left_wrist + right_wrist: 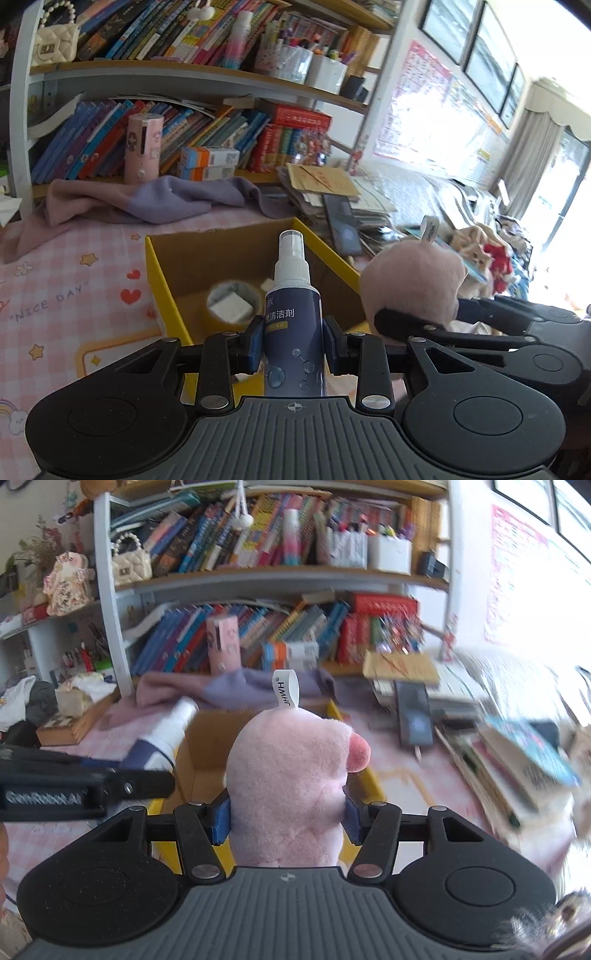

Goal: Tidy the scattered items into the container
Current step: 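Lower the spray bottle and pink pig into the yellow box with both tools, then open both tools to release the spray bottle and pig in the box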

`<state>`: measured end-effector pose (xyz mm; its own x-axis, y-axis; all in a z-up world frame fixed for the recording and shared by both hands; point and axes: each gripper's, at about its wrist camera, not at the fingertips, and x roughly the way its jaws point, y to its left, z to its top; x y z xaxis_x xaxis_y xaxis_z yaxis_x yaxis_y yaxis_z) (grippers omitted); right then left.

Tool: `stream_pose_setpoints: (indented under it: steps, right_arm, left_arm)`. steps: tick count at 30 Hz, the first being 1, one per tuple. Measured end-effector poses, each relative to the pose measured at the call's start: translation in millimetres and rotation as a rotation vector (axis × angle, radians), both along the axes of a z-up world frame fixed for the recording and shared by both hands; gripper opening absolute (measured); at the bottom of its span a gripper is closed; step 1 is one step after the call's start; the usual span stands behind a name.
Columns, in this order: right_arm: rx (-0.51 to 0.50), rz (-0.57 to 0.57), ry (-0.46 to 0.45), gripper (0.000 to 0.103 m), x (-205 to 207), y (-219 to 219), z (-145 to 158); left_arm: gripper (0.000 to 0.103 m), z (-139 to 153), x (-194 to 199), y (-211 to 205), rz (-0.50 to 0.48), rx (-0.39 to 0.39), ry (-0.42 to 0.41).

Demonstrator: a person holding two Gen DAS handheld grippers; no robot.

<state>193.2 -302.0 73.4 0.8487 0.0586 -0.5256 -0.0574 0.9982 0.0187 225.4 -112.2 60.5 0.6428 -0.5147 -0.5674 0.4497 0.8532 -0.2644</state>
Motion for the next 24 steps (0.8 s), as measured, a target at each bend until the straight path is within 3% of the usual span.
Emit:
stream_pose_setpoints:
  steps: [5, 13, 24]
  right_arm:
    - [-0.005, 0.094, 0.011, 0.055, 54, -16, -6]
    - [-0.055, 0.245, 0.130, 0.055, 123, -21, -49]
    - [-0.046, 0.343, 0.256, 0.057, 155, -25, -84]
  left_arm:
    - [0.031, -12, 30, -20, 0.078, 0.059, 0.013]
    - [0.031, -47, 63, -41, 0.180, 0.179, 0.094]
    - [0.031, -67, 78, -56, 0.241, 0.261, 0.171]
